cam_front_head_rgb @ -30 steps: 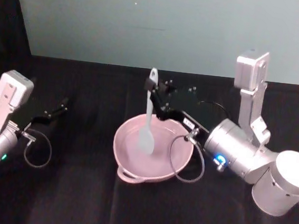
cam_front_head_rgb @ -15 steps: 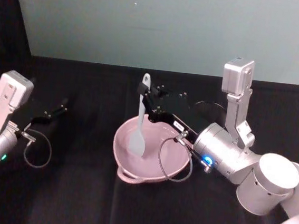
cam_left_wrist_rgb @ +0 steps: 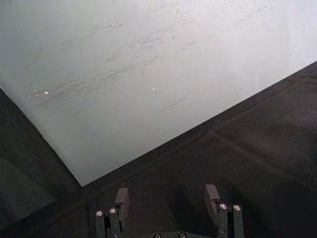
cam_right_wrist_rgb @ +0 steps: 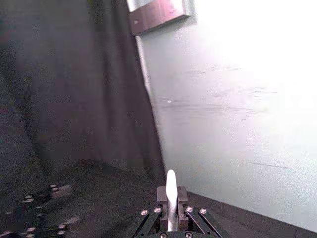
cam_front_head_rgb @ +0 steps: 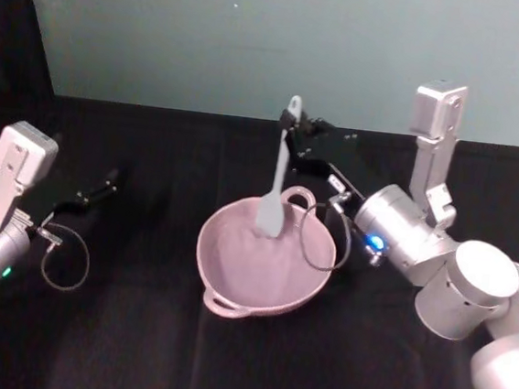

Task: Use the one hand to pick up the spoon and stir the clear water in the bowl.

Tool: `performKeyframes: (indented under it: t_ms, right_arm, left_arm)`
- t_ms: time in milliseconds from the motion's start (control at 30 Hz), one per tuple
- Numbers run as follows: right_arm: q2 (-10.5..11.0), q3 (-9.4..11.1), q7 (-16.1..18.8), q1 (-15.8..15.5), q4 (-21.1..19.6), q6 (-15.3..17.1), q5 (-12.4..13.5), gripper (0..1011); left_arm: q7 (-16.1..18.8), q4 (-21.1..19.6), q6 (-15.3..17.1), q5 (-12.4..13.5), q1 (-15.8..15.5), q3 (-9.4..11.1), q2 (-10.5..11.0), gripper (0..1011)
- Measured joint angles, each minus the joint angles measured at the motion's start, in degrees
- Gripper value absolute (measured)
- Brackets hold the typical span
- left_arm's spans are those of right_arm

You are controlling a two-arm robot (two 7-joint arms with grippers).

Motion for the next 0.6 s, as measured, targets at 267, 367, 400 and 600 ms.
performKeyframes:
  t_ms: [267,367,400,600]
  right_arm:
    - [2.26,1.95,-1.54,-2.28,-3.17,0.78,-2.08,113]
    - [3.3,2.24,-1.55,-4.07,-5.81,1.58,-2.57,113]
    - [3.53,2.25,-1.52,-4.59,-6.64,1.77,-2.65,113]
    - [4.43,1.56,-0.98,-8.55,-12.04,3.13,-2.86,112]
  left_arm:
    - [0.0,0.0,0.0,0.0,0.0,0.0,0.0,1011]
    - [0.0,0.0,0.0,0.0,0.0,0.0,0.0,1011]
    - [0.0,0.0,0.0,0.0,0.0,0.0,0.0,1011]
    - [0.0,0.0,0.0,0.0,0.0,0.0,0.0,1011]
